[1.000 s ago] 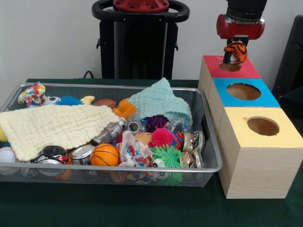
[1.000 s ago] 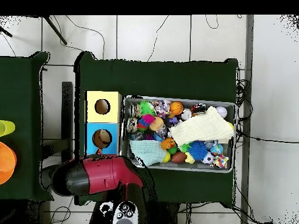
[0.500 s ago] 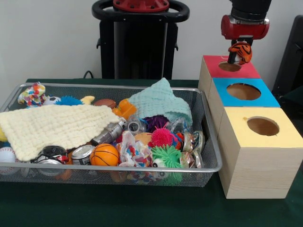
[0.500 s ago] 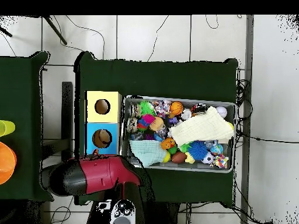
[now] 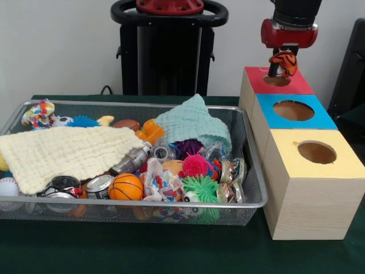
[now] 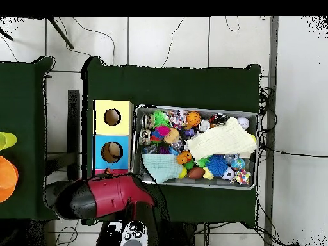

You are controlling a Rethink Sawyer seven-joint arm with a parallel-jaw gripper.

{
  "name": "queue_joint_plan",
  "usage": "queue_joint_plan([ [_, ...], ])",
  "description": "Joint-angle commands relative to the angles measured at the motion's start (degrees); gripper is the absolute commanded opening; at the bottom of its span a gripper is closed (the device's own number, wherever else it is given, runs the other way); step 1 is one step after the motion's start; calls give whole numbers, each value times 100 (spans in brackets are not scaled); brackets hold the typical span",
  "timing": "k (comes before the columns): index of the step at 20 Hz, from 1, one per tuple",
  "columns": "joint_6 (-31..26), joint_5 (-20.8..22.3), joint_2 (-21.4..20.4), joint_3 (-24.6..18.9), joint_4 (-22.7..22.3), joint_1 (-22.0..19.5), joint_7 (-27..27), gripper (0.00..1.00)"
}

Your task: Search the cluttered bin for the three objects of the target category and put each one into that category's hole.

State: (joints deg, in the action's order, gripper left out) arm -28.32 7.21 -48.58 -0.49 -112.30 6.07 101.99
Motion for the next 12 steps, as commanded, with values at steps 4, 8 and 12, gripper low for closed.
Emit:
queue_joint_plan([
  [4, 907, 552, 566, -381, -552, -199, 341, 0],
  [8, 962, 555, 710, -279, -457, -42, 493, 0],
  [12, 1110, 562, 858, -178, -384, 86, 617, 0],
])
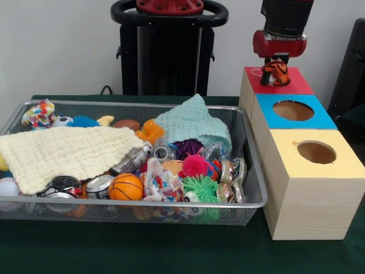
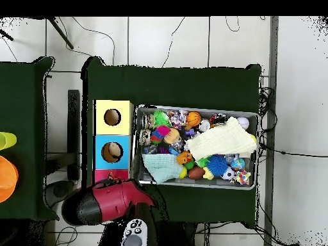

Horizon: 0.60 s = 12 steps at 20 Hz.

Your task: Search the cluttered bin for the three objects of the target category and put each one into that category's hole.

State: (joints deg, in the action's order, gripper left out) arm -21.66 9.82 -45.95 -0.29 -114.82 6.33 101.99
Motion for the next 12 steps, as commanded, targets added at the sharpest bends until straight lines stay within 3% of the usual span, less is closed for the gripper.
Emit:
queue_joint_plan([
  [1, 446, 288, 599, -190, -131, 82, 635, 0],
  [12, 283, 38, 552, -276, -191, 197, 746, 0],
])
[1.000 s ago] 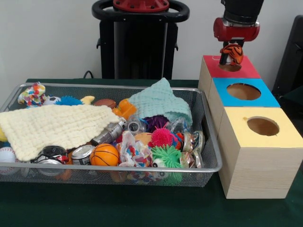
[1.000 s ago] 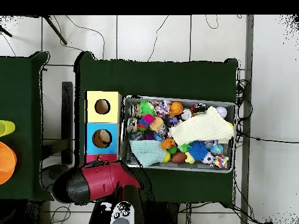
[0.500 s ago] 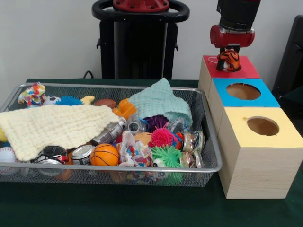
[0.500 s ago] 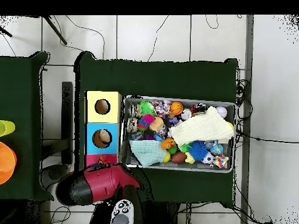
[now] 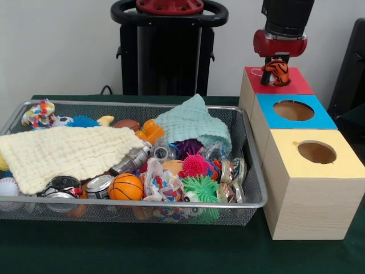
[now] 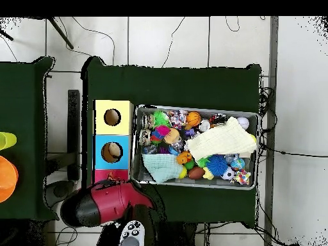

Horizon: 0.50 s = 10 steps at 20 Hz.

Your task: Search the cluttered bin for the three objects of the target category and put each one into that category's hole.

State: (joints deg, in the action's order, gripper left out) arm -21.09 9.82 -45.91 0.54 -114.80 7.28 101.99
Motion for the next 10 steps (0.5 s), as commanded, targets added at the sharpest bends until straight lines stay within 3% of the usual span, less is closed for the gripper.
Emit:
queue_joint_plan([
  [1, 207, 22, 556, -349, -168, 131, 768, 0],
  [10, 184, -75, 569, -295, -175, 290, 894, 0],
])
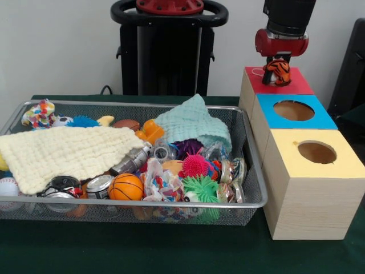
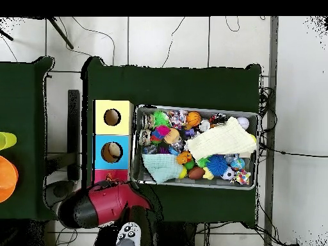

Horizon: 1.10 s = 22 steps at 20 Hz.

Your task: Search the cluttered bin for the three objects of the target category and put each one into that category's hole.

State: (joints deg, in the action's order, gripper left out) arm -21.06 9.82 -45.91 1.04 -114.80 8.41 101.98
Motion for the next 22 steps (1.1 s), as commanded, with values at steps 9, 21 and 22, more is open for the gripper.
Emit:
queue_joint_plan([
  [9, 390, -95, 715, -249, -176, 288, 977, 0],
  [21, 412, -183, 868, -81, -155, 458, 1028, 0],
  [22, 408, -188, 865, -78, -153, 455, 1017, 0],
])
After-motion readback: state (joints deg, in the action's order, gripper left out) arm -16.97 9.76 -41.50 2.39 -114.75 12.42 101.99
